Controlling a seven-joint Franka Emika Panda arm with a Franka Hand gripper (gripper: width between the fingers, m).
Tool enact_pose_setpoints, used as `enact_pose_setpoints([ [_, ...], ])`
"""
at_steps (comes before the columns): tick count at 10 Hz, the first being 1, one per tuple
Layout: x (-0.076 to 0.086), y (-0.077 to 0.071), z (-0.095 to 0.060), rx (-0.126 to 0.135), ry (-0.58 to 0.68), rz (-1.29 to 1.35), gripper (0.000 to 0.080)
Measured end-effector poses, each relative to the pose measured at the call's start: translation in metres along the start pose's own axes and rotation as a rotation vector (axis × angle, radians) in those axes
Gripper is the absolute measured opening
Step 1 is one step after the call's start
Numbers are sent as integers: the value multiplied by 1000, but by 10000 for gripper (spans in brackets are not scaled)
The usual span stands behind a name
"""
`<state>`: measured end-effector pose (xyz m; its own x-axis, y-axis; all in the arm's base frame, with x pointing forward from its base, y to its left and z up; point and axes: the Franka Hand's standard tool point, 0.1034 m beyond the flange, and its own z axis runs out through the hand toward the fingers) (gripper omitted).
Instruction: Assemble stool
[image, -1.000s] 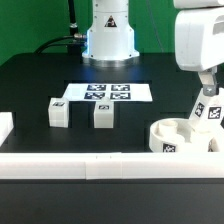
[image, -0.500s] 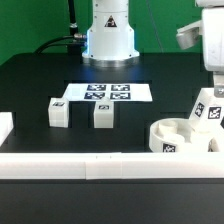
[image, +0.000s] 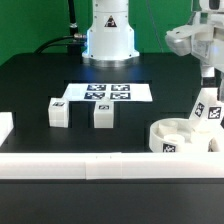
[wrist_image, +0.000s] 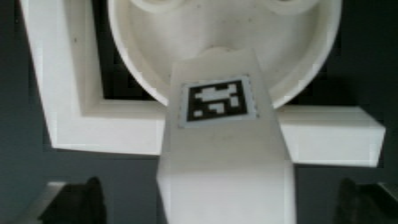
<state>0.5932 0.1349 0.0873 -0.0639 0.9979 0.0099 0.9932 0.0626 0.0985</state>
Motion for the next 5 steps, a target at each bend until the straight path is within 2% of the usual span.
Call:
enact_pose_setpoints([
  [4, -4, -3, 7, 12, -2, 9, 649],
  [5, -4, -3, 7, 12, -2, 10, 546],
])
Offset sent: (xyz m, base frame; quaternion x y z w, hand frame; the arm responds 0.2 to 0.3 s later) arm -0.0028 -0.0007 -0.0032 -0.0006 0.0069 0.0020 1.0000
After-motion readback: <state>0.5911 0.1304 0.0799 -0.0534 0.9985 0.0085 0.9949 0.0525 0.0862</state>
